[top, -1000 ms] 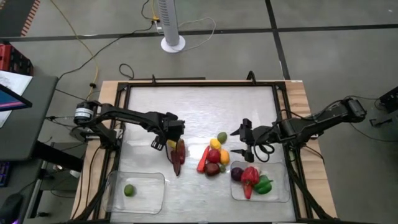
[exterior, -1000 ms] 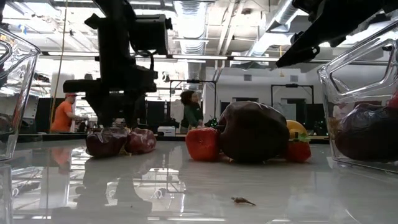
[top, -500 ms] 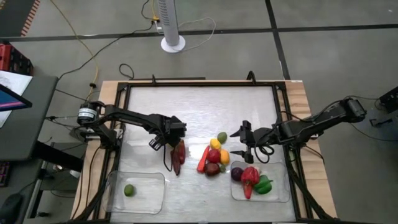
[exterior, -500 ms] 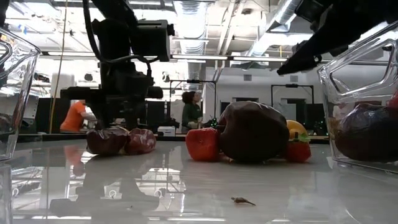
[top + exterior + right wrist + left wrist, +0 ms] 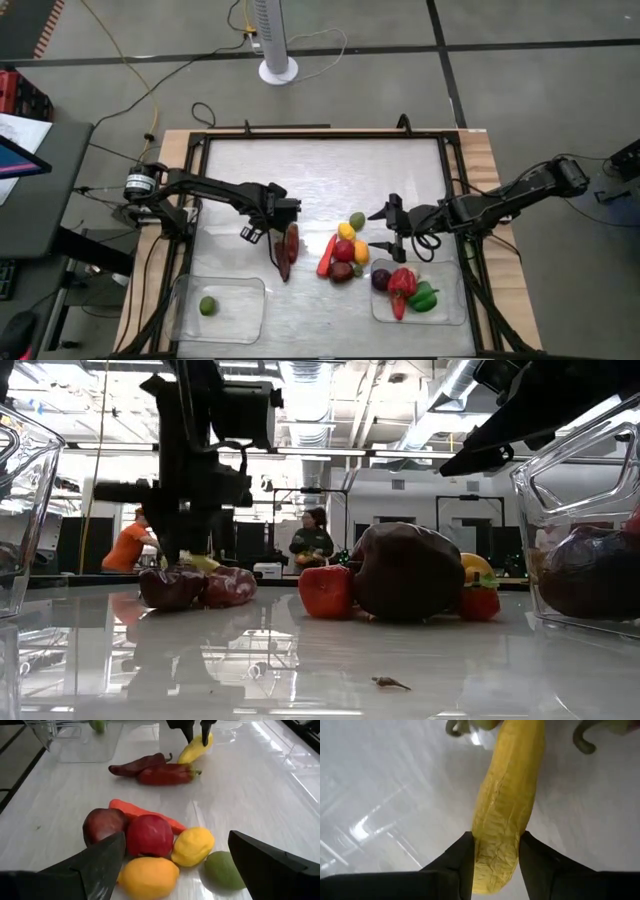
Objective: Sort produce into baskets
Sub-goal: Put the corn into the right transparent bin
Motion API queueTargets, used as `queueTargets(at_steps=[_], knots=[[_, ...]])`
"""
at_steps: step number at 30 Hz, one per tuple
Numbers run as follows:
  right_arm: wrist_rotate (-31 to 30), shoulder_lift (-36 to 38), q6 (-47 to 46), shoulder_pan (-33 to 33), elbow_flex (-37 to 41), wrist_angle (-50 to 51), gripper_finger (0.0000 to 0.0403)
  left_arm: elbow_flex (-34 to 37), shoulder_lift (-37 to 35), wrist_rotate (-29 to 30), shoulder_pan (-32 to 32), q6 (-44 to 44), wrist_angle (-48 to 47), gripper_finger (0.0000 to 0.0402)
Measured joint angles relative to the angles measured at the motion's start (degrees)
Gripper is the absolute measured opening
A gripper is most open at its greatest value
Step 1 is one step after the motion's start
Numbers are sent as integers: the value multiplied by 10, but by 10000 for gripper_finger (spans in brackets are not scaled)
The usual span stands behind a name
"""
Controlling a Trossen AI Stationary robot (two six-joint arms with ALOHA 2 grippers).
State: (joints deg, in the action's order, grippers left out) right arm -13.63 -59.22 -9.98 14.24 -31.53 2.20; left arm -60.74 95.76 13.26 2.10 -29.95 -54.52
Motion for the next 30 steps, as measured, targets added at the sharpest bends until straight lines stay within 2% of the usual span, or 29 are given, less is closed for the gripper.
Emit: queueTargets(at_steps=[4, 8, 11, 17, 25, 30], knots=[[0, 0, 9, 0, 0, -7, 379, -44, 0, 10, -10, 48, -53, 111], [-27, 0, 32, 0, 0, -41, 379, -81, 0, 10, -22, 93, -38, 111], [-61, -9, 55, 0, 0, -84, 379, -101, 0, 10, -29, 115, 21, 118], [-89, -45, 110, 1, 0, -179, 379, -127, 0, 11, -37, 112, 155, 121], [-108, -87, 224, 4, 0, -342, 379, -132, 0, -4, -36, 111, 327, 122], [-112, -87, 273, 4, 0, -378, 372, -132, -1, -9, -36, 118, 405, 122]])
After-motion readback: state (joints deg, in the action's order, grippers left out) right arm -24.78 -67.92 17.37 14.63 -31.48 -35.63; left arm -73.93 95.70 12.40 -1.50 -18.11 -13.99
